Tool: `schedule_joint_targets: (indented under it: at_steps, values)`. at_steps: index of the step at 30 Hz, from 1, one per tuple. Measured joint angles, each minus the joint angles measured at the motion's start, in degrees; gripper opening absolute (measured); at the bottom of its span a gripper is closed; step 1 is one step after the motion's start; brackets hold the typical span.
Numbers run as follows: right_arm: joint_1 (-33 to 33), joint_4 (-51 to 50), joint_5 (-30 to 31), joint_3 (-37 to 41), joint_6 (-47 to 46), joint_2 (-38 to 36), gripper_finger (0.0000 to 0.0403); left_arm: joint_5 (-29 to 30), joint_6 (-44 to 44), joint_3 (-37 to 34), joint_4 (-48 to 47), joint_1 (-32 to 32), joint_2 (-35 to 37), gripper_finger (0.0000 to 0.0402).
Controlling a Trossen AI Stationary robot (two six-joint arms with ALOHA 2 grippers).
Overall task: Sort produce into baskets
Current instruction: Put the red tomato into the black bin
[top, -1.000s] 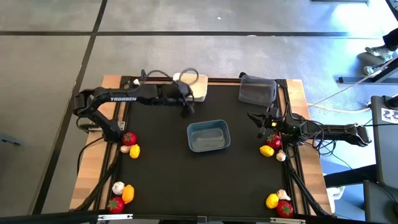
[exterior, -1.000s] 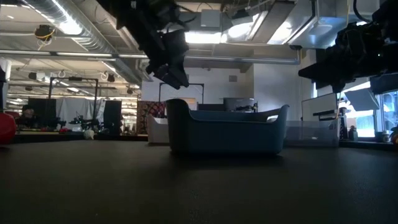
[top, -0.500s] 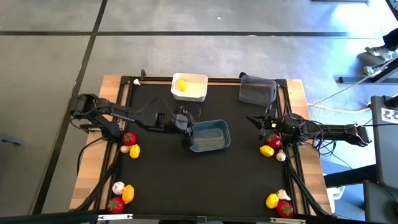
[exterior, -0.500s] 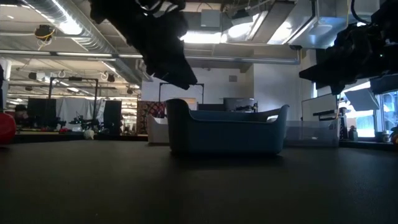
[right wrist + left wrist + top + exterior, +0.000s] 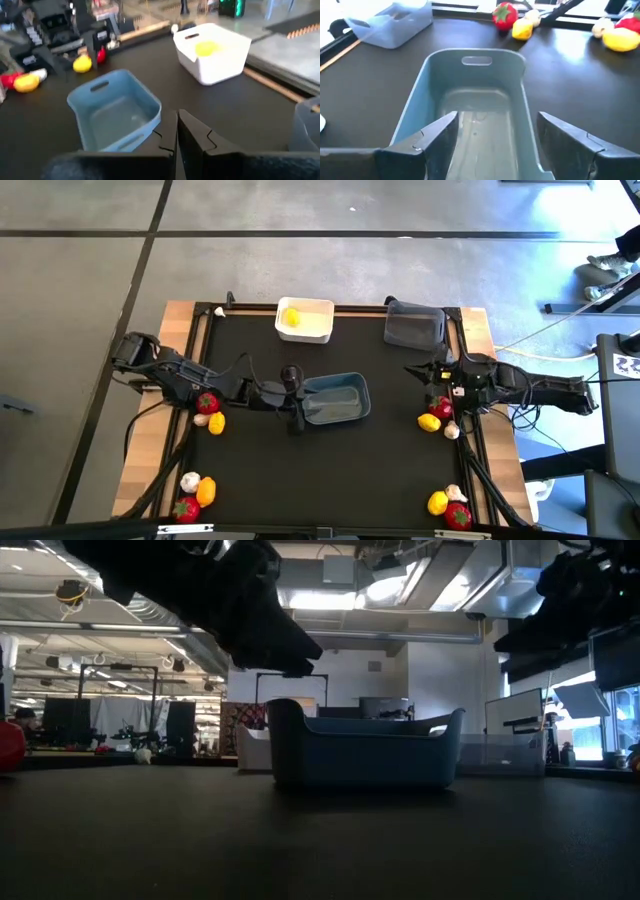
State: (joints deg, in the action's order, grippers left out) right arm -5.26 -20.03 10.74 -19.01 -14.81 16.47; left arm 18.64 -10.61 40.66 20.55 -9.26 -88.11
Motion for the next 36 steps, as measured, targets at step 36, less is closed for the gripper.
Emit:
schedule_joint_targets:
  at_steps: [36]
  values:
    - [0.0,-56.5,-27.5,-35.2,-13.8,36.4,0.0017,0.1,-7.3,0.0,-1.8,3.1,0.0,0.0263]
